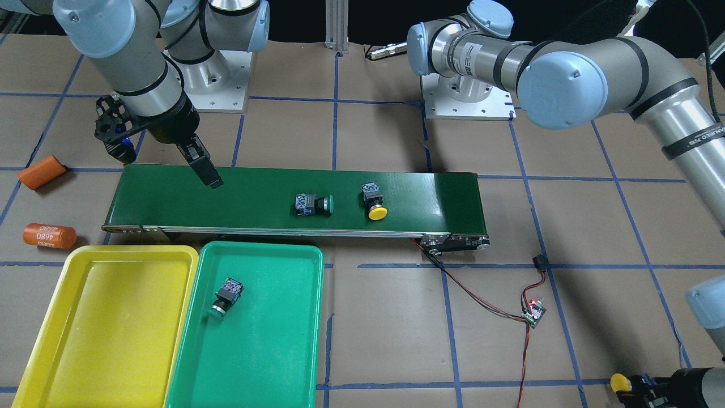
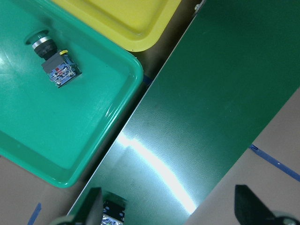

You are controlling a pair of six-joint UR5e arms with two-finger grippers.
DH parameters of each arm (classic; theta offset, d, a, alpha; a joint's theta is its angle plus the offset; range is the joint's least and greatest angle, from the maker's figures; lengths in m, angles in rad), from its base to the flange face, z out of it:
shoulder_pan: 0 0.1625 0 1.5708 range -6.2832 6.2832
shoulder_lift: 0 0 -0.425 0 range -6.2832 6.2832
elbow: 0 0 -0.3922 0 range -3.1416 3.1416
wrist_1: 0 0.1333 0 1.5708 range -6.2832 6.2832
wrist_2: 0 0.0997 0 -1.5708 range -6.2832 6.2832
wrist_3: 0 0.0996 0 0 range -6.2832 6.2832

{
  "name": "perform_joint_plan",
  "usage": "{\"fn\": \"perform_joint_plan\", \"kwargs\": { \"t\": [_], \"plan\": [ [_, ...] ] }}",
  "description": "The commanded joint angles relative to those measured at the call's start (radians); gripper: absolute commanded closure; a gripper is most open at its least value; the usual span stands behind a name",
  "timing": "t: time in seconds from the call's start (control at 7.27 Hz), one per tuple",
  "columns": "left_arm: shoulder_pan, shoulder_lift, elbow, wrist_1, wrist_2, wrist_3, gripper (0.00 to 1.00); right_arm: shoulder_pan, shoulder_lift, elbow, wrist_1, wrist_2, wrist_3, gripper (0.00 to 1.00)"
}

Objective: Sort buttons by color to trays
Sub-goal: 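Lower the right gripper onto the second green button on the belt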

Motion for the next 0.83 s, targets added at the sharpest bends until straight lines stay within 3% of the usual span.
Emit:
{"fn": "perform_joint_plan", "kwargs": {
  "t": [0.0,0.14,0.41,0.69],
  "plan": [
    [-0.004,0.005,0.001,-0.008,-0.001,0.005,0.28,0.006,-0.002,0.036,-0.016,0.011,0.053,0.00],
    [-0.007,0.011,0.001,-0.028,-0.001,0.008,0.43,0.009,-0.004,0.056,-0.039,0.011,0.063,0.00],
    [0.001,0.008,0.001,-0.029,-0.004,0.015,0.37,0.009,-0.002,0.080,-0.045,0.012,0.065,0.00],
    [-0.008,0.017,0.001,-0.034,-0.002,0.015,0.51,0.016,-0.002,0.096,-0.075,0.015,0.078,0.00]
  ]
}}
